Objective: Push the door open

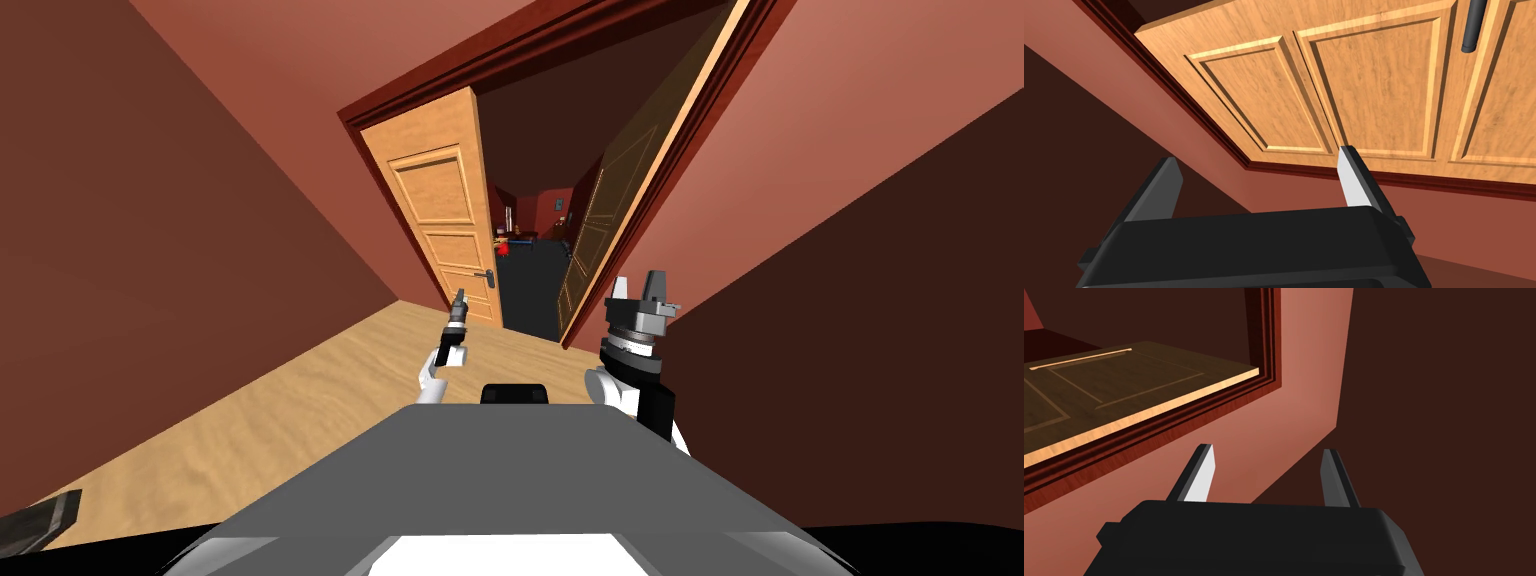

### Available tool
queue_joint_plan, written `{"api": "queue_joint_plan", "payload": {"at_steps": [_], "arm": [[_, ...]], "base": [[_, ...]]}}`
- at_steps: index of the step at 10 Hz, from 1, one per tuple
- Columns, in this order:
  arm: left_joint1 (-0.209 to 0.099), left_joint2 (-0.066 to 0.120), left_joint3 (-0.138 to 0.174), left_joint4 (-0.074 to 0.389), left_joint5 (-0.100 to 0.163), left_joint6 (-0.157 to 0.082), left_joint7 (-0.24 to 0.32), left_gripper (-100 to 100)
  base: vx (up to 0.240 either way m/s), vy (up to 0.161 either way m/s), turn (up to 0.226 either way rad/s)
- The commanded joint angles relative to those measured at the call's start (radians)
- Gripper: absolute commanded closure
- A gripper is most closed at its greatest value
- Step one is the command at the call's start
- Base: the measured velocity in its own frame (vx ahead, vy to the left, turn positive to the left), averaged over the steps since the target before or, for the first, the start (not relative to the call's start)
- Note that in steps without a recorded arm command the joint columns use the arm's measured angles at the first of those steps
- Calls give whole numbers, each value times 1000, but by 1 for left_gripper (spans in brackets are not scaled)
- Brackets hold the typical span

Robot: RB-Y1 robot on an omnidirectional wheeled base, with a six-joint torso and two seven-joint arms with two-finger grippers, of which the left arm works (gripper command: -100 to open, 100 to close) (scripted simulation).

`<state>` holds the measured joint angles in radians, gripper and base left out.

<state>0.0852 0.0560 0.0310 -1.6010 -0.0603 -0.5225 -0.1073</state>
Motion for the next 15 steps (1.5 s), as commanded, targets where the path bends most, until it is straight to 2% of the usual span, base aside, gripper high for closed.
{"api": "queue_joint_plan", "payload": {"at_steps": [1,3,4,6,7,13,14,15], "arm": [[-27,3,4,49,5,7,6,-100],[-68,2,10,107,11,16,10,-100],[-68,2,10,116,11,16,10,-100],[-110,1,16,178,16,25,15,-100],[-110,1,16,183,16,25,15,-100],[-228,-10,34,373,32,51,29,-100],[-228,-10,34,376,32,51,29,-100],[-247,-12,36,404,35,56,31,-100]], "base": [[86,109,-91],[81,120,-113],[46,75,-27],[53,81,-80],[44,63,-42],[62,105,-92],[49,86,-20],[32,70,-38]]}}
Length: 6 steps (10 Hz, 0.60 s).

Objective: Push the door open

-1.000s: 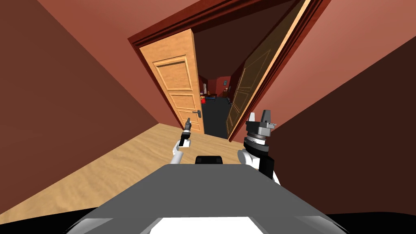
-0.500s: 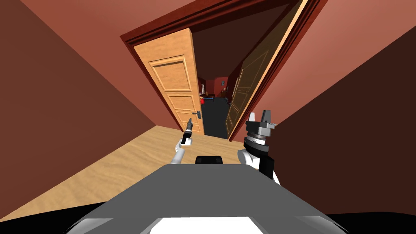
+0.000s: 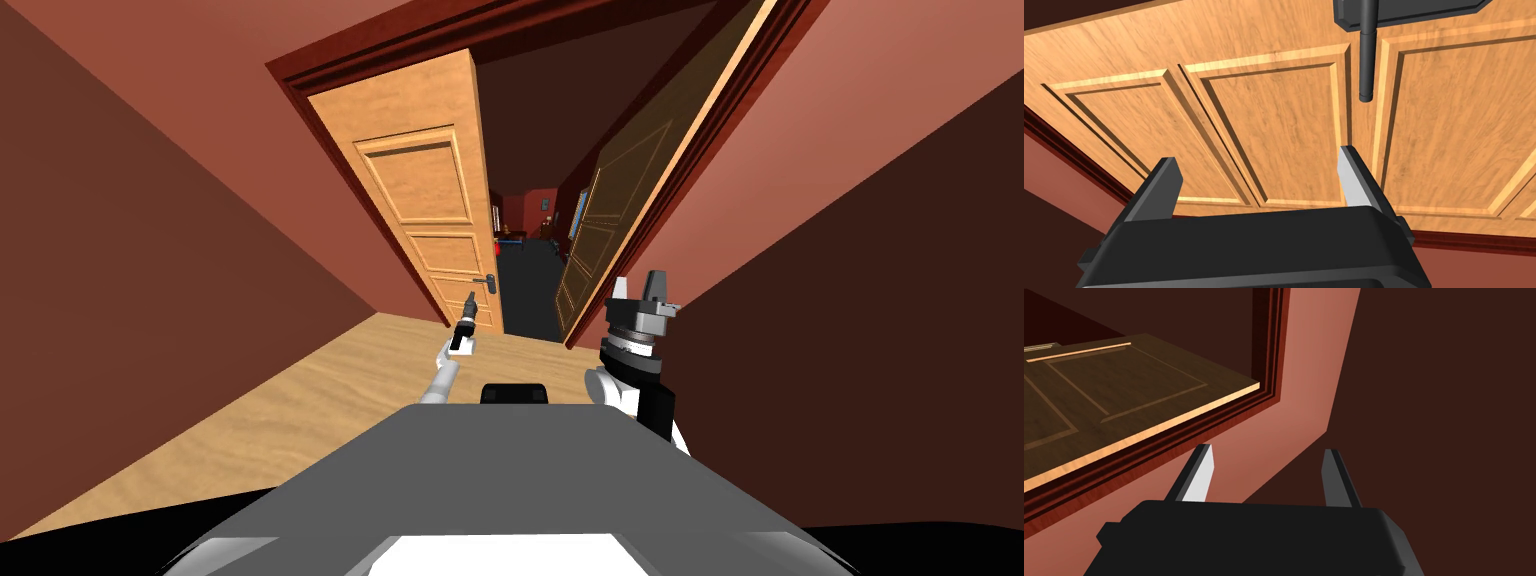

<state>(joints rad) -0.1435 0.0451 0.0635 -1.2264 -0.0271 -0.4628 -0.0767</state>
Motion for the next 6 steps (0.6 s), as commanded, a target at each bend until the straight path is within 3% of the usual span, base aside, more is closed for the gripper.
{"api": "queue_joint_plan", "payload": {"at_steps": [1,6], "arm": [[-18,-1,4,32,2,-4,0,-100],[-106,-16,17,172,14,15,11,-100]], "base": [[23,49,-36],[51,103,-79]]}}
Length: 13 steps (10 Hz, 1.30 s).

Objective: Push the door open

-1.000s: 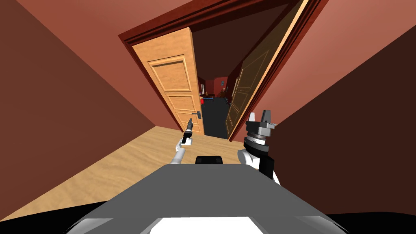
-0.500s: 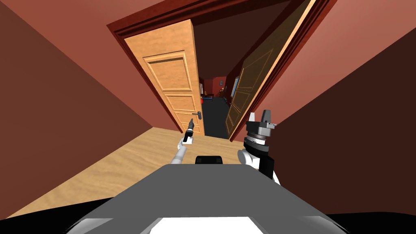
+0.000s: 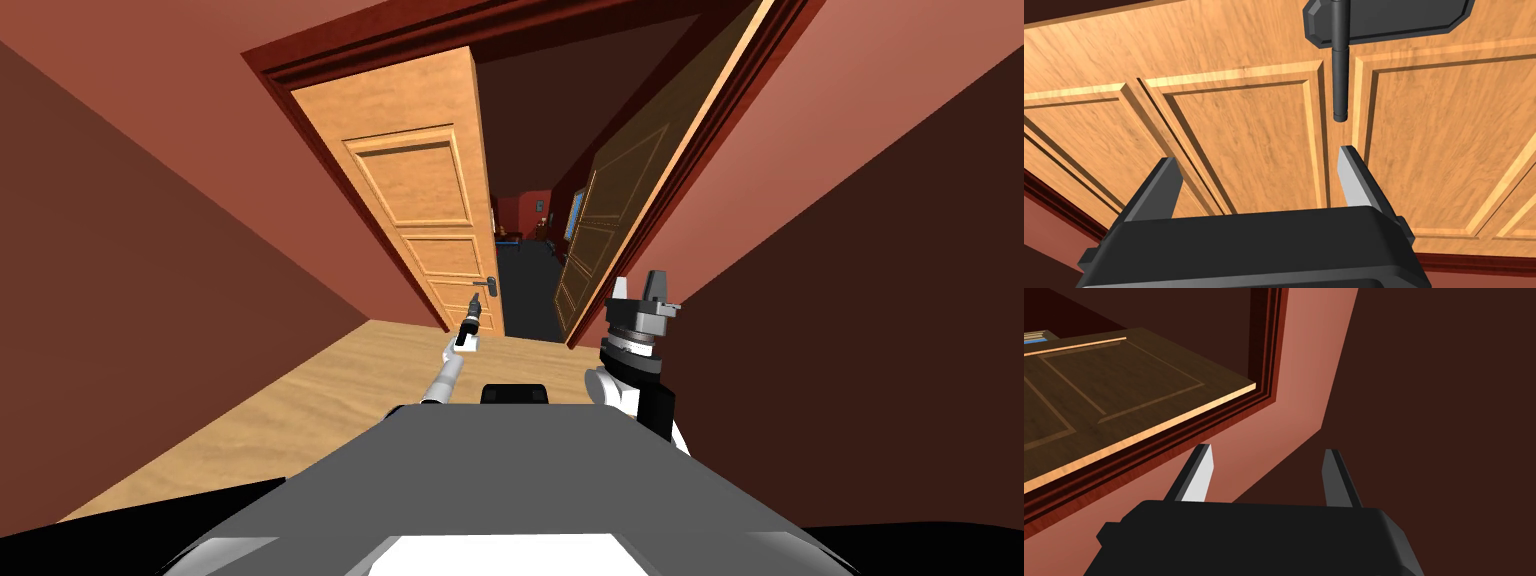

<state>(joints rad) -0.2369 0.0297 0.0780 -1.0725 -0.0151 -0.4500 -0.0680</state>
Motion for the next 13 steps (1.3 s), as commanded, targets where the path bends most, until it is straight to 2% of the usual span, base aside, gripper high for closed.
{"api": "queue_joint_plan", "payload": {"at_steps": [1,5,6,7,12,13], "arm": [[-29,-4,5,49,4,6,4,-100],[-88,-19,13,144,12,19,11,-100],[-111,-27,17,182,15,24,13,-100],[-111,-27,17,182,15,24,13,-100],[-182,-53,27,296,25,39,21,-100],[-172,-52,26,281,23,36,18,-100]], "base": [[64,114,-112],[48,118,-65],[79,139,-99],[64,128,-45],[61,130,-63],[24,76,-21]]}}
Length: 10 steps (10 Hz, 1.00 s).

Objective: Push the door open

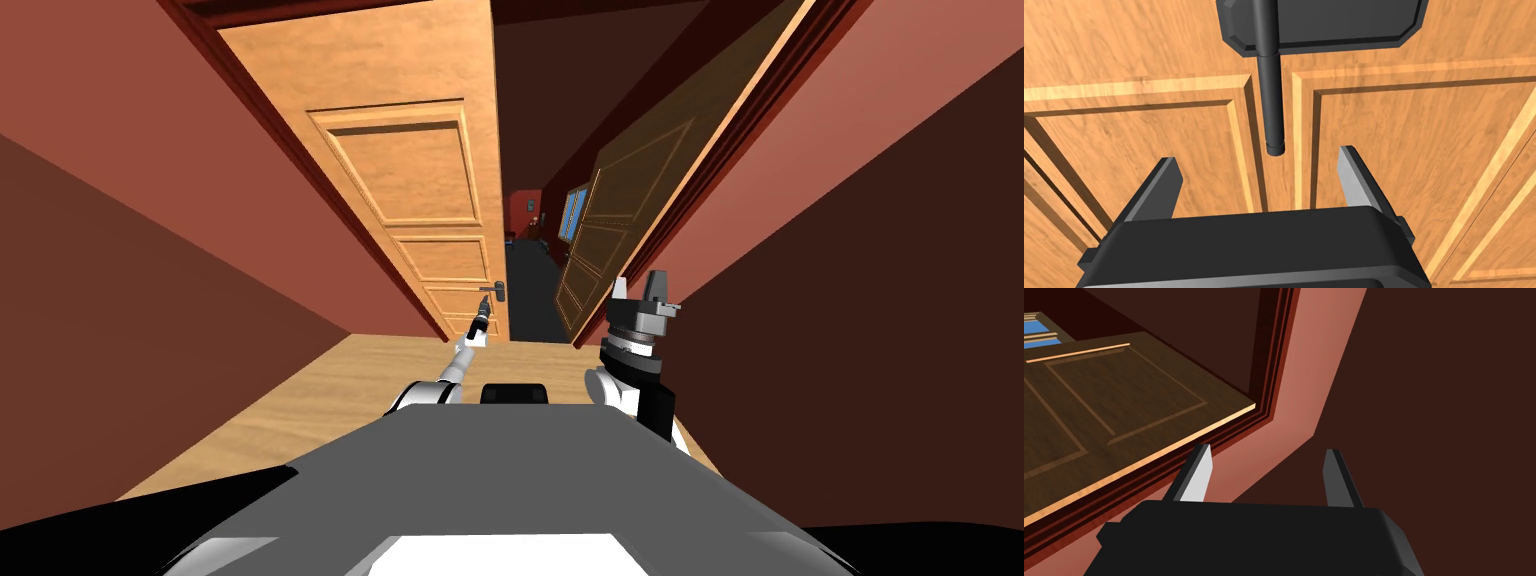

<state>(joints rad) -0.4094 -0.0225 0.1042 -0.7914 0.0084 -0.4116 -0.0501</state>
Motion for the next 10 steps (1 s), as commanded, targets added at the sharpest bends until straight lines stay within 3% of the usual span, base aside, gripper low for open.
{"api": "queue_joint_plan", "payload": {"at_steps": [1,3,5,7,9,10], "arm": [[0,32,3,2,1,-2,0,-100],[1,48,6,5,2,-4,0,-100],[1,52,9,8,4,-7,0,-100],[2,43,12,10,5,-9,1,-100],[2,16,16,13,6,-12,1,-100],[0,27,14,20,6,-16,2,-100]], "base": [[139,6,-25],[201,-5,-27],[204,-10,-18],[193,1,-27],[182,8,-19],[63,3,-4]]}}
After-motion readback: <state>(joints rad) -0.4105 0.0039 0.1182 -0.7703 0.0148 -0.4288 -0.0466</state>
